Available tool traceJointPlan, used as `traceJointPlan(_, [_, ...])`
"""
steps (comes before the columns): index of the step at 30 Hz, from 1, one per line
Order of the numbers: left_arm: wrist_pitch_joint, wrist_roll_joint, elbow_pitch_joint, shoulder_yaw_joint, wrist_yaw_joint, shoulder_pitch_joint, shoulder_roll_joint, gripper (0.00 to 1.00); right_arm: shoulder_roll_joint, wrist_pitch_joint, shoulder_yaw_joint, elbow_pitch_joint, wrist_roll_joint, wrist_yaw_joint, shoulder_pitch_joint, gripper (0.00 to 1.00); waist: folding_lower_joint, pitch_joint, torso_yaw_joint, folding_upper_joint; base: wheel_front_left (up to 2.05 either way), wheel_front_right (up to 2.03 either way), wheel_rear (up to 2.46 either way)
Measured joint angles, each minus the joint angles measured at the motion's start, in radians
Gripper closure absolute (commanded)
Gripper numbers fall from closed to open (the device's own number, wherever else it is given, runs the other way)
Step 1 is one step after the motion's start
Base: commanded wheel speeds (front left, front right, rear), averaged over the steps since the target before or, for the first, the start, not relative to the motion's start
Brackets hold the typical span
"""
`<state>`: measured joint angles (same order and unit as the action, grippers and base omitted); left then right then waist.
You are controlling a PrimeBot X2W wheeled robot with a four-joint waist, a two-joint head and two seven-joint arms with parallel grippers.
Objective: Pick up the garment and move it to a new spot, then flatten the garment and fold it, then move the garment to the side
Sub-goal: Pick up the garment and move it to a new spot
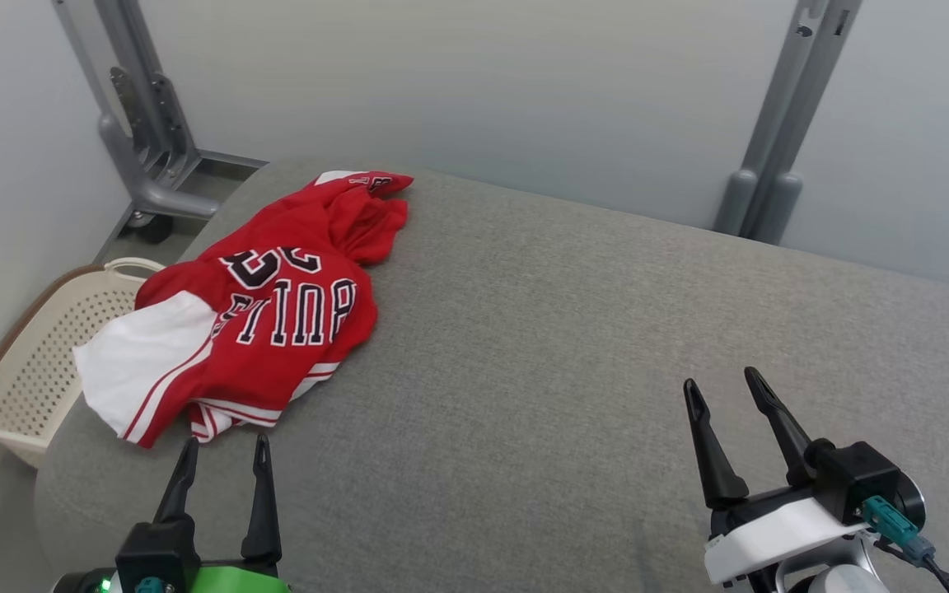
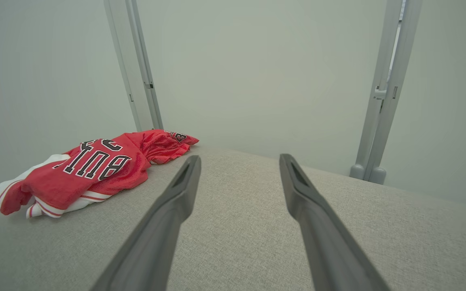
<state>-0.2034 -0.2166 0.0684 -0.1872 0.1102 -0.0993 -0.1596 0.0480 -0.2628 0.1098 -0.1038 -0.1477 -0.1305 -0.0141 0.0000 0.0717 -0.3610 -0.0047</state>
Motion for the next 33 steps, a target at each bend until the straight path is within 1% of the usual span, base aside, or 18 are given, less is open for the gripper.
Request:
traceJointPlan(3, [0.000,-0.003,-0.006,0.002,0.003,-0.010,-0.005,0.00,0.000,0.000,0.003,0.000,0.000,0.000,0.001,0.00,0.0000,-0.004,-0.039,0.0000,0.00,0.00,0.00])
traceJointPlan(6, [0.001,-0.009,-0.012,0.005,0.006,-0.013,-0.007,0.00,0.000,0.000,0.012,0.000,0.000,0.000,0.004,0.00,0.0000,-0.010,-0.062,0.0000,0.00,0.00,0.00])
traceJointPlan(8, [0.009,-0.010,-0.014,0.006,0.009,-0.013,-0.012,0.00,-0.001,0.000,0.019,-0.002,0.000,0.000,0.007,0.00,0.0000,-0.015,-0.064,0.0000,0.00,0.00,0.00])
traceJointPlan(10, [0.023,-0.007,-0.013,0.000,-0.001,-0.010,-0.028,0.00,0.000,0.000,0.016,-0.006,-0.002,0.000,0.008,0.00,0.0000,-0.018,-0.057,0.0000,0.00,0.00,0.00])
traceJointPlan(13, [0.062,0.002,-0.014,0.009,-0.015,0.027,-0.077,0.00,-0.001,0.000,0.009,-0.010,0.000,0.000,0.008,0.00,0.0000,-0.023,-0.041,0.0000,0.00,0.00,0.00])
traceJointPlan(16, [0.112,0.011,-0.021,0.017,-0.045,0.101,-0.129,0.00,0.000,0.000,-0.007,-0.012,0.004,0.000,0.008,0.00,0.0000,-0.028,-0.023,0.0000,0.00,0.00,0.00])
traceJointPlan(22, [0.242,0.010,0.011,0.006,-0.132,0.290,-0.210,0.00,0.000,0.000,-0.021,-0.017,0.012,0.000,0.009,0.00,0.0000,-0.038,0.016,0.0000,0.00,0.00,0.00])
traceJointPlan(26, [0.330,-0.012,0.083,-0.008,-0.178,0.407,-0.237,0.00,0.000,0.000,-0.023,-0.018,0.021,0.000,0.018,0.00,0.0000,-0.049,0.048,0.0000,0.00,0.00,0.00])
traceJointPlan(30, [0.392,-0.037,0.181,-0.025,-0.204,0.485,-0.253,0.00,0.000,0.000,-0.015,-0.017,0.034,0.000,0.027,0.00,0.0000,-0.065,0.084,0.0000,0.00,0.00,0.00])
traceJointPlan(33, [0.432,-0.091,0.252,-0.023,-0.216,0.526,-0.245,0.00,0.000,0.000,-0.018,-0.014,0.050,0.000,0.042,0.00,0.0000,-0.088,0.109,0.0000,0.00,0.00,0.00])
